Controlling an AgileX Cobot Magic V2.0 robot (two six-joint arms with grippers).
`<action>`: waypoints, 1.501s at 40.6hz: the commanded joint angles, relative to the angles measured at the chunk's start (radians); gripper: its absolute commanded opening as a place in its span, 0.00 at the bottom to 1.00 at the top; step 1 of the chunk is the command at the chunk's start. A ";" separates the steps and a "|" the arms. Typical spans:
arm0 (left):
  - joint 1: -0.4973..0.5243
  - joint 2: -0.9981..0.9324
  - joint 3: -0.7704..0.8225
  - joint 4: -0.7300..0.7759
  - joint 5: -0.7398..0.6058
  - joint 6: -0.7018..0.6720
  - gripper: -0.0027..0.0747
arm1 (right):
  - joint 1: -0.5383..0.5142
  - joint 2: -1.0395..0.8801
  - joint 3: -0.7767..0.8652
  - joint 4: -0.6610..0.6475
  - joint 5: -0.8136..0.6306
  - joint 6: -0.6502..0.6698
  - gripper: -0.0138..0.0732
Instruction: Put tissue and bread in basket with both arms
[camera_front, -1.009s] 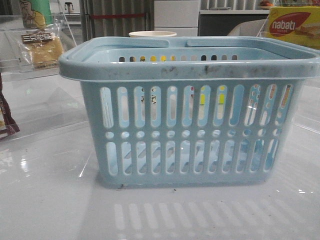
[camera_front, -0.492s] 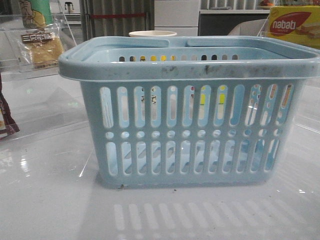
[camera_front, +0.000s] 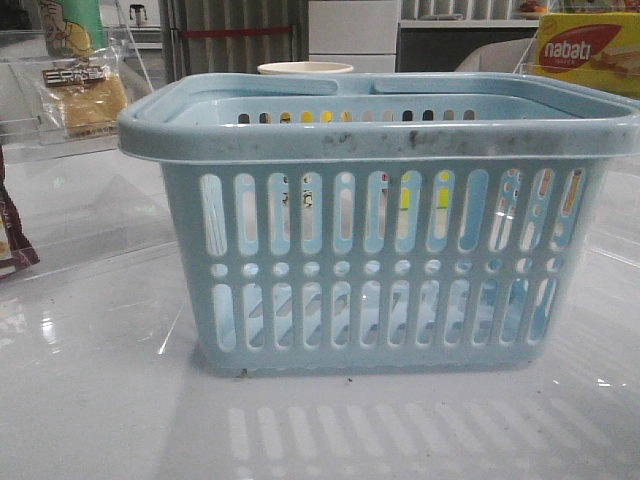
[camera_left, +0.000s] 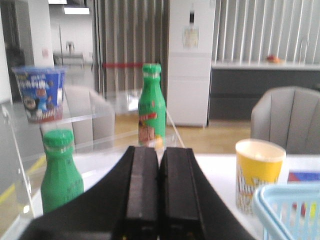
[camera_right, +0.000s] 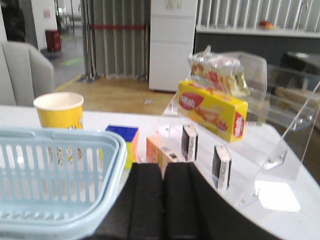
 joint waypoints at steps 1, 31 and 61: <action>-0.007 0.070 -0.047 -0.006 0.005 -0.008 0.15 | -0.003 0.082 -0.051 -0.006 0.028 -0.003 0.19; -0.007 0.303 -0.047 -0.027 0.215 -0.008 0.44 | -0.003 0.344 -0.048 -0.006 0.175 -0.003 0.52; -0.007 0.310 -0.047 0.015 0.215 -0.008 0.47 | -0.066 0.524 -0.065 -0.014 0.150 0.035 0.78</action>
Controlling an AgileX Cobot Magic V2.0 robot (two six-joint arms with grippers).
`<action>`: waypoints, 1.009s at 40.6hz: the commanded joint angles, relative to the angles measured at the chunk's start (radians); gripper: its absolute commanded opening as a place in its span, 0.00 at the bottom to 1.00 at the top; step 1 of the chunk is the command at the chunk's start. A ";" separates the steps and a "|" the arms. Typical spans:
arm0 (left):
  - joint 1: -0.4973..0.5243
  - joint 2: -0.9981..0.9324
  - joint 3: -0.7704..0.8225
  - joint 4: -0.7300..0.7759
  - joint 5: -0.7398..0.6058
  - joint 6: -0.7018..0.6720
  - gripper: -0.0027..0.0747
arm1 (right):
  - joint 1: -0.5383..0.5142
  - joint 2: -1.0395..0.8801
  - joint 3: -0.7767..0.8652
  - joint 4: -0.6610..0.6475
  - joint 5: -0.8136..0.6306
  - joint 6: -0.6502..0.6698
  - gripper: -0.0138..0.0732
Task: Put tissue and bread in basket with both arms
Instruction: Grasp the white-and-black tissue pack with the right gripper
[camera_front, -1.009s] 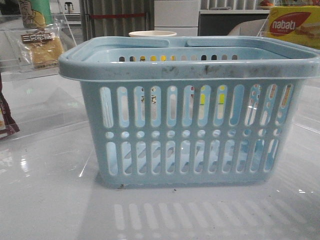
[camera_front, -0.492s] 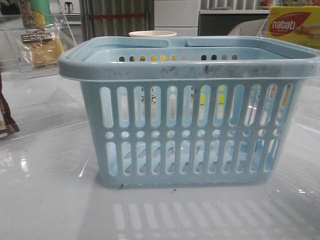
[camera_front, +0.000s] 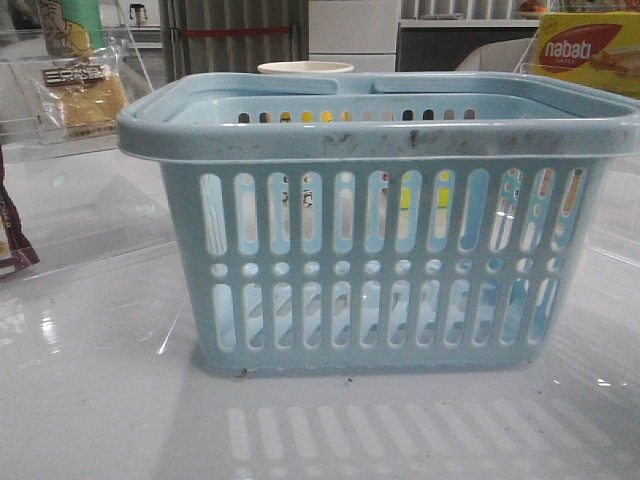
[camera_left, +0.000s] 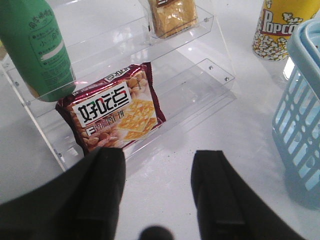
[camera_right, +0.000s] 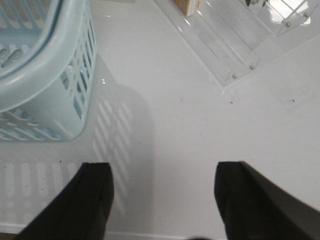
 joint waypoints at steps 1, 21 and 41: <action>-0.007 0.004 -0.035 -0.001 -0.072 -0.008 0.46 | -0.036 0.054 -0.055 -0.014 -0.087 0.017 0.78; -0.007 0.004 -0.035 -0.001 -0.072 -0.008 0.32 | -0.191 0.454 -0.431 -0.016 -0.082 0.022 0.78; -0.007 0.004 -0.035 -0.001 -0.072 -0.008 0.15 | -0.202 0.953 -0.907 -0.061 0.047 0.022 0.78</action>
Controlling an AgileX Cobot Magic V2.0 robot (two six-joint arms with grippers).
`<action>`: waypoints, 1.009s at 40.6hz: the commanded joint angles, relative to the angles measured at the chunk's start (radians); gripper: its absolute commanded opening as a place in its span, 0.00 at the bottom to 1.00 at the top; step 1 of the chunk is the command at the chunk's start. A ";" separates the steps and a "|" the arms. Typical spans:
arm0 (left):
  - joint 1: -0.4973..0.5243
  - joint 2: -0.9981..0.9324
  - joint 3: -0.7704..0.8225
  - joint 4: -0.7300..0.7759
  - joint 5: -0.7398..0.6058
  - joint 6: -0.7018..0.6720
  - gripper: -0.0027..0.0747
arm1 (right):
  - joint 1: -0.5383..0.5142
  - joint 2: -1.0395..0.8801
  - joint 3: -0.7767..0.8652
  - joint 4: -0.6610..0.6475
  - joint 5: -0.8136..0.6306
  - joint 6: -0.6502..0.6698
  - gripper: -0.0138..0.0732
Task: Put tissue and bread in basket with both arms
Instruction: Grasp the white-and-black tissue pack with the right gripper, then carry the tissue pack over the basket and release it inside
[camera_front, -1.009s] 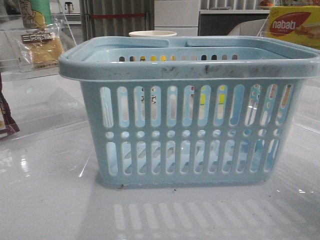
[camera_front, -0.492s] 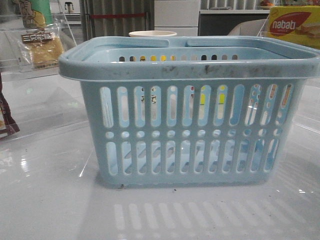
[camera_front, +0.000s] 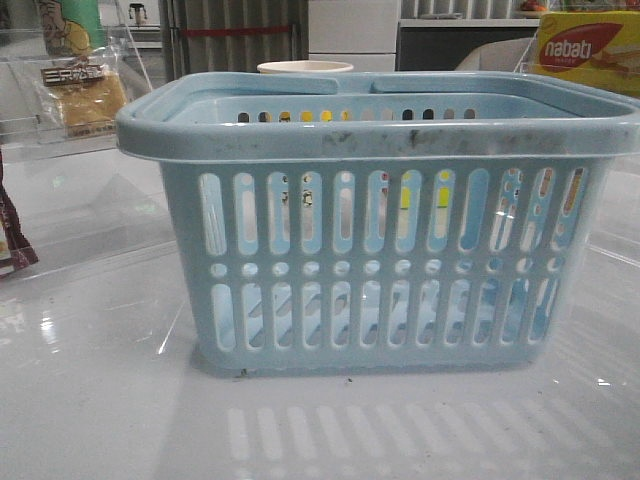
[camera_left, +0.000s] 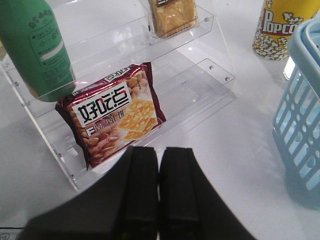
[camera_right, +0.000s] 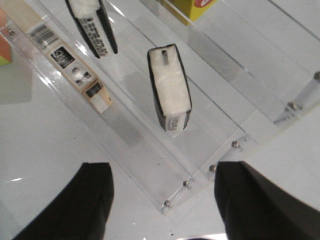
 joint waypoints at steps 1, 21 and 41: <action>-0.007 0.004 -0.035 -0.001 -0.072 -0.008 0.15 | -0.005 0.029 -0.099 -0.033 -0.008 0.000 0.78; -0.007 0.004 -0.035 -0.001 -0.072 -0.008 0.15 | -0.004 0.214 -0.221 -0.046 -0.030 0.000 0.59; -0.007 0.004 -0.035 -0.001 -0.072 -0.008 0.15 | 0.015 0.106 -0.251 0.012 0.051 0.000 0.42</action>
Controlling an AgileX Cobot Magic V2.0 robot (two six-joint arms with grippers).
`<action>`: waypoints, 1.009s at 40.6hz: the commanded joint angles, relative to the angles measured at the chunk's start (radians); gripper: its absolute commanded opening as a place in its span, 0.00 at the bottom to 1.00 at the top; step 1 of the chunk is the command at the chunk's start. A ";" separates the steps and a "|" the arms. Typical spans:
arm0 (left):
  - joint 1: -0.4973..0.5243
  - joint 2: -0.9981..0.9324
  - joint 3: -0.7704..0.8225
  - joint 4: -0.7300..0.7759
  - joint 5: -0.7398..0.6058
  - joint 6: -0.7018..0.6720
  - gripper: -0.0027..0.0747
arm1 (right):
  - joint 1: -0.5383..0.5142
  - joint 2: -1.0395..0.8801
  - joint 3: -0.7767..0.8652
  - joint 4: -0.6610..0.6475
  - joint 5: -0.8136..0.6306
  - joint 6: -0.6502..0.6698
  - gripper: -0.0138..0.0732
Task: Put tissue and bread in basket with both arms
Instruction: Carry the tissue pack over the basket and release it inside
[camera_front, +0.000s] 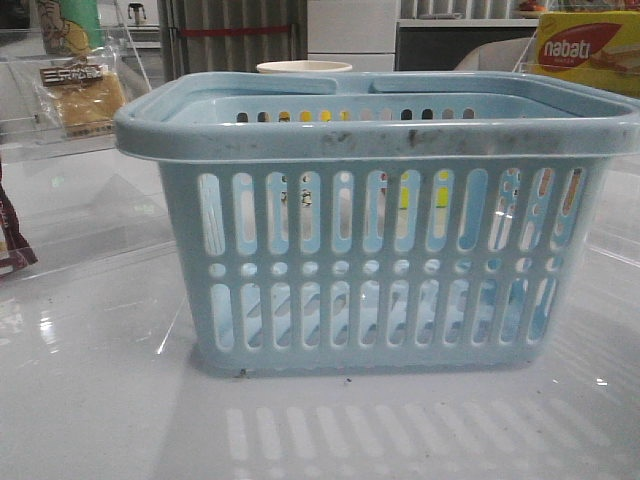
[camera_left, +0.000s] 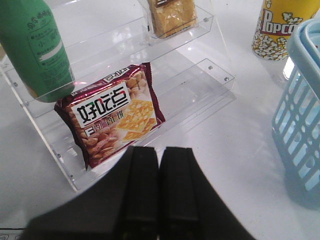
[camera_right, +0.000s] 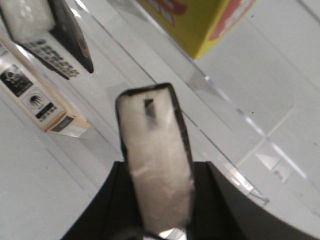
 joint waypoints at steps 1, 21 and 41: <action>-0.007 0.004 -0.035 -0.001 -0.072 -0.008 0.15 | 0.012 -0.116 -0.040 0.041 -0.005 0.000 0.42; -0.007 0.004 -0.035 -0.001 -0.072 -0.008 0.15 | 0.350 -0.391 -0.016 0.139 0.136 -0.001 0.42; -0.007 0.004 -0.035 -0.001 -0.072 -0.008 0.15 | 0.663 -0.375 0.154 0.142 0.021 -0.001 0.44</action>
